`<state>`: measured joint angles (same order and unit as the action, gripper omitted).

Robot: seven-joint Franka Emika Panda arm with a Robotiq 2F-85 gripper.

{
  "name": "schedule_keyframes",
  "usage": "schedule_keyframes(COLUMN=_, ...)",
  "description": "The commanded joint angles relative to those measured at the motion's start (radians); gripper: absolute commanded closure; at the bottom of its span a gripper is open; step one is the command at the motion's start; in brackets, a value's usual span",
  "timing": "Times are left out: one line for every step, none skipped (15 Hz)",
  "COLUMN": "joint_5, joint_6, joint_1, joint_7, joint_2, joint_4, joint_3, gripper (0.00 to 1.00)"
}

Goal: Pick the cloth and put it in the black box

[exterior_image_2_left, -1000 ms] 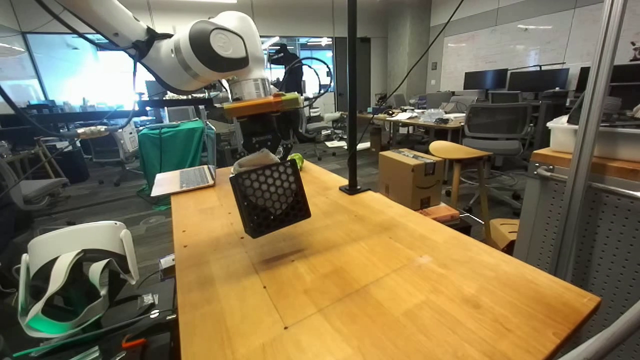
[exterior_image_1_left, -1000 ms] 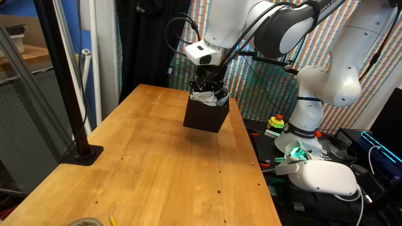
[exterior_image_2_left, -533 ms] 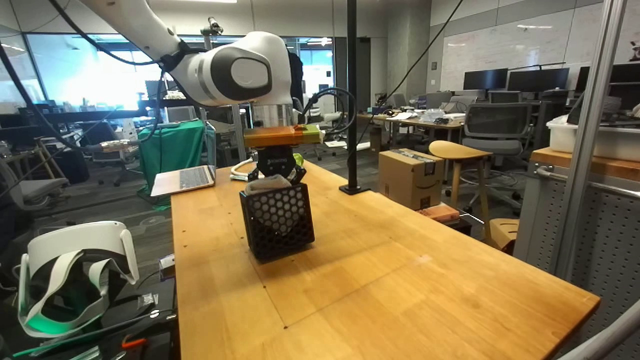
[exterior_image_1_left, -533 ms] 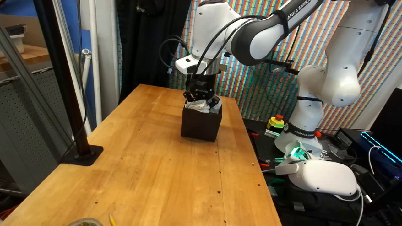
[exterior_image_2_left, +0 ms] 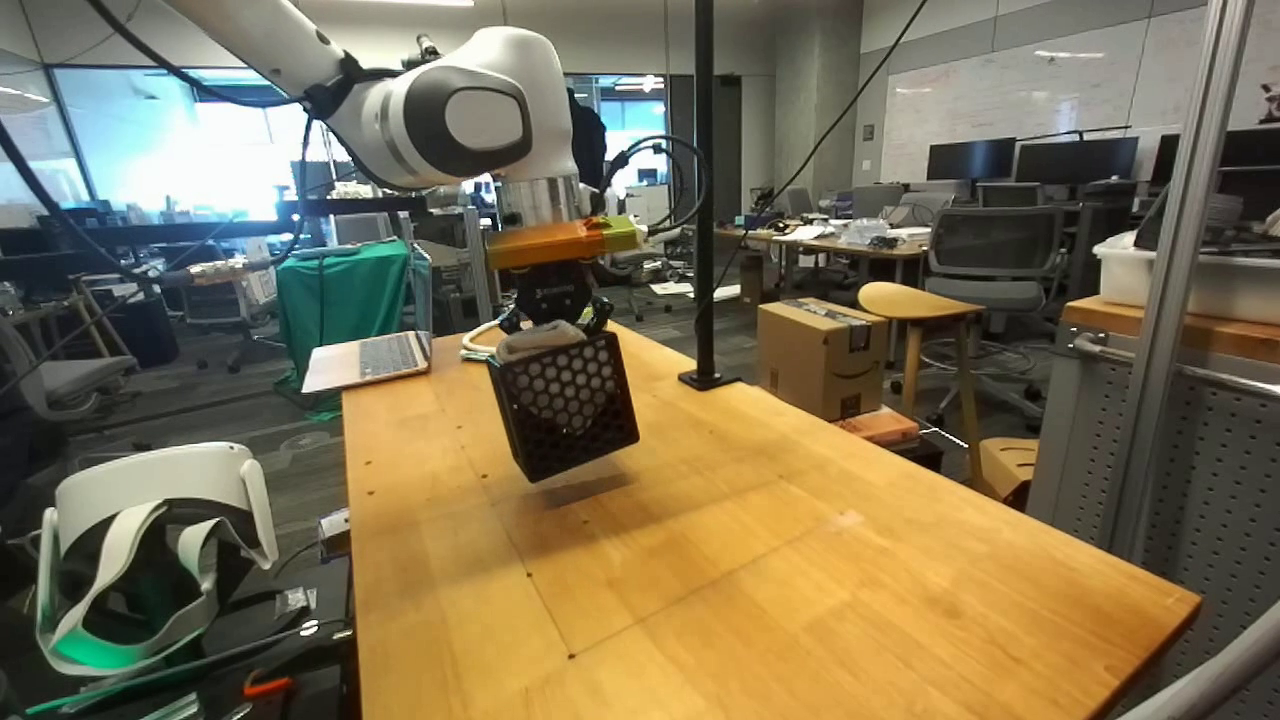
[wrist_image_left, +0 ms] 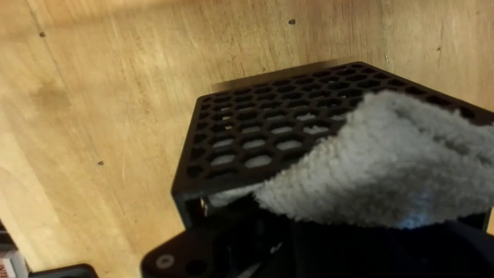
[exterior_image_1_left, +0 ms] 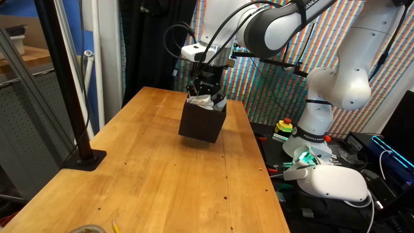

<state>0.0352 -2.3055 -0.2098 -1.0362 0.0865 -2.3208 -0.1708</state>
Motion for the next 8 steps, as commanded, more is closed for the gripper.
schedule_keyframes(joint_5=-0.017, joint_6=-0.018, joint_1=-0.009, joint_7=-0.006, joint_2=0.065, joint_4=-0.023, joint_3=-0.001, gripper=0.99)
schedule_keyframes(joint_5=-0.016, joint_6=-0.016, joint_1=-0.009, joint_7=-0.001, joint_2=0.056, joint_4=-0.020, joint_3=0.001, gripper=0.99)
schedule_keyframes(joint_5=-0.027, joint_6=-0.012, joint_1=-0.009, joint_7=-0.011, joint_2=0.040, joint_4=-0.016, joint_3=0.006, gripper=0.99)
schedule_keyframes(joint_5=-0.030, joint_6=-0.005, joint_1=-0.006, joint_7=-0.011, joint_2=0.021, joint_4=-0.014, joint_3=0.010, gripper=0.99)
schedule_keyframes(joint_5=-0.037, joint_6=-0.003, joint_1=-0.004, joint_7=-0.015, joint_2=0.007, joint_4=-0.015, joint_3=0.013, gripper=0.99)
schedule_keyframes(joint_5=-0.051, joint_6=0.000, joint_1=-0.001, joint_7=-0.026, joint_2=-0.010, joint_4=-0.016, joint_3=0.019, gripper=0.99)
schedule_keyframes(joint_5=-0.068, joint_6=0.001, joint_1=0.003, joint_7=-0.037, joint_2=-0.030, joint_4=-0.015, joint_3=0.024, gripper=0.99)
schedule_keyframes(joint_5=-0.084, joint_6=0.007, joint_1=0.008, joint_7=-0.044, joint_2=-0.051, joint_4=-0.011, joint_3=0.027, gripper=0.99)
